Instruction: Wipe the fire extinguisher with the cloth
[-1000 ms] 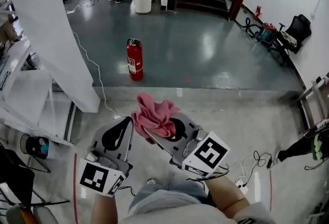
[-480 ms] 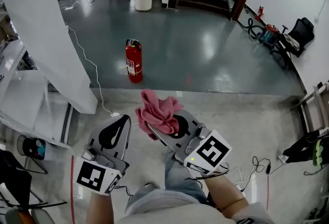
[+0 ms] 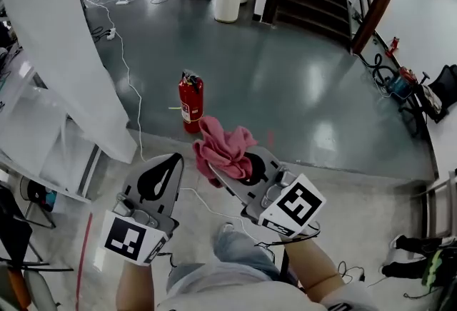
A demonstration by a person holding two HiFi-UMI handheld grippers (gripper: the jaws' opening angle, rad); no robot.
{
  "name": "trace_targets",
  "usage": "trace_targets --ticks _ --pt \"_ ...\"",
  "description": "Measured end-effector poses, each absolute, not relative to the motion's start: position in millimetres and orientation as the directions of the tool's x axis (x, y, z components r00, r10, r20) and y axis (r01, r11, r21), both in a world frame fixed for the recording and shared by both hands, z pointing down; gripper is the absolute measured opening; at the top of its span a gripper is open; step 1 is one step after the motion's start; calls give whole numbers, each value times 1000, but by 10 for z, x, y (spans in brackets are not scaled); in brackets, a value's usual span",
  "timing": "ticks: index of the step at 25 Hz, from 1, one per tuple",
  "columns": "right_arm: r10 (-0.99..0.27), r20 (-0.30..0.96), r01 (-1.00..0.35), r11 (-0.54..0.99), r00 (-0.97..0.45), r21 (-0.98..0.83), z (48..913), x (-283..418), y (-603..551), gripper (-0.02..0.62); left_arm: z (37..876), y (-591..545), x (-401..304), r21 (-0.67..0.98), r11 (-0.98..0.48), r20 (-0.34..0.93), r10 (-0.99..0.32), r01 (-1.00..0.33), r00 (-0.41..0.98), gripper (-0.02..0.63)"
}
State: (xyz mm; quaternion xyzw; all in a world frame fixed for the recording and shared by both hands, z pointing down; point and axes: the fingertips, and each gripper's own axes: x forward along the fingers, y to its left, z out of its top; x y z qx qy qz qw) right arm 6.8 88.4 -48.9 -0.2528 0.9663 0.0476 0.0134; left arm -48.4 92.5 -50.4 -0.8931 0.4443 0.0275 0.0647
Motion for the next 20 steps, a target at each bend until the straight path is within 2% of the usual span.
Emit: trace_targets --ticks 8,20 --pt "-478 -56 -481 874 -877 69 -478 553 94 92 -483 278 -167 -102 -544 -79 -830 -833 552 9" --pt "-484 -5 -483 874 -875 59 -217 238 -872 92 -249 -783 -411 -85 -572 -47 -815 -816 577 9"
